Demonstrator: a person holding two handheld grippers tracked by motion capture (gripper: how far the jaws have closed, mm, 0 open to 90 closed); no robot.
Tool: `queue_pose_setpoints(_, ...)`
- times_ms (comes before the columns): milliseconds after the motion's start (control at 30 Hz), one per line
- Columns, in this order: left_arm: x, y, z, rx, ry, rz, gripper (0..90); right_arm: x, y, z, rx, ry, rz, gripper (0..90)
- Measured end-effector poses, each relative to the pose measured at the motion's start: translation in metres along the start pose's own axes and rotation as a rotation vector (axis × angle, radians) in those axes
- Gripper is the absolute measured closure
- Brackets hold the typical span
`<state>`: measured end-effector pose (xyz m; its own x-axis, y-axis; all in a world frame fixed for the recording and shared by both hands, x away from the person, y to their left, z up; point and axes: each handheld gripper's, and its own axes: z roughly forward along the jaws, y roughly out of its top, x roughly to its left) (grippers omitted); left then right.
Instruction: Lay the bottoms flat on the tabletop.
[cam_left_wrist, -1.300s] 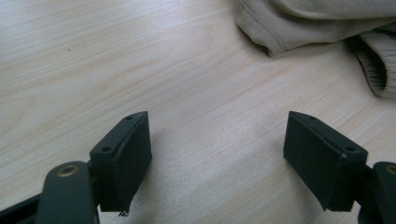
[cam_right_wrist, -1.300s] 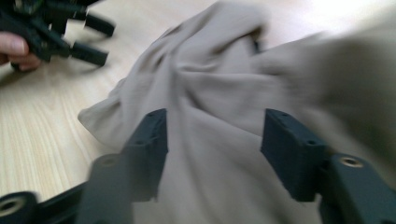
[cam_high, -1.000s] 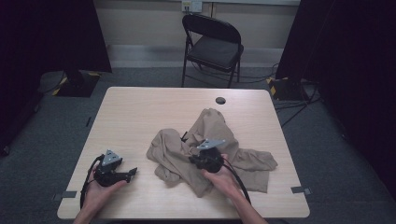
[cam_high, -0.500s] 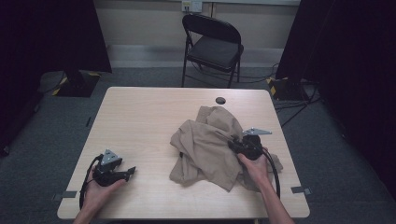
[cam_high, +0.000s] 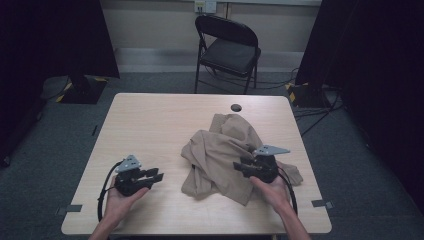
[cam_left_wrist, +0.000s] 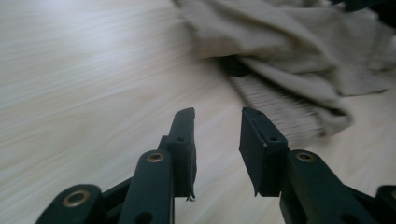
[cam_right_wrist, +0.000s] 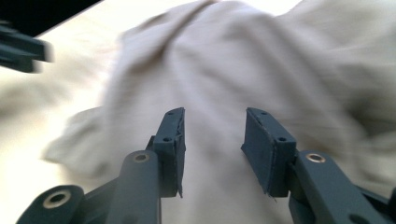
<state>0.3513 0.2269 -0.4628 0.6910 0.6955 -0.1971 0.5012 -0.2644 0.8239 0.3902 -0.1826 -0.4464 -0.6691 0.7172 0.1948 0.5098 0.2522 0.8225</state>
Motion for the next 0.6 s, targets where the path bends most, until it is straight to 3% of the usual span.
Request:
queue_pose_setpoints(100, -0.016, 0.008, 0.021, 0.028, -0.055, 0.020, 66.1, 0.019, -0.003, 0.019, 0.051, 0.059, -0.047, 53.0)
queue_pose_setpoints(200, -0.028, 0.014, 0.035, 0.017, -0.103, -0.005, 55.8, 0.034, -0.004, 0.036, 0.081, 0.115, -0.071, 43.8)
queue_pose_setpoints(333, -0.043, 0.021, 0.053, 0.028, -0.153, -0.017, 47.0, 0.048, -0.004, 0.047, 0.106, 0.123, -0.111, 41.9)
queue_pose_setpoints(367, -0.046, 0.021, 0.058, 0.036, -0.161, -0.017, 43.9, 0.050, -0.004, 0.050, 0.121, 0.113, -0.134, 46.2)
queue_pose_setpoints(433, -0.054, 0.019, 0.067, 0.067, -0.158, 0.008, 39.0, 0.050, -0.006, 0.054, 0.131, 0.095, -0.160, 73.6)
queue_pose_setpoints(500, -0.059, 0.018, 0.076, 0.080, -0.141, 0.022, 34.8, 0.046, -0.006, 0.053, 0.118, 0.094, -0.145, 88.2)
queue_pose_setpoints(600, -0.058, 0.018, 0.092, 0.088, -0.145, 0.000, 33.0, 0.033, -0.002, 0.043, 0.079, 0.076, -0.106, 90.0)
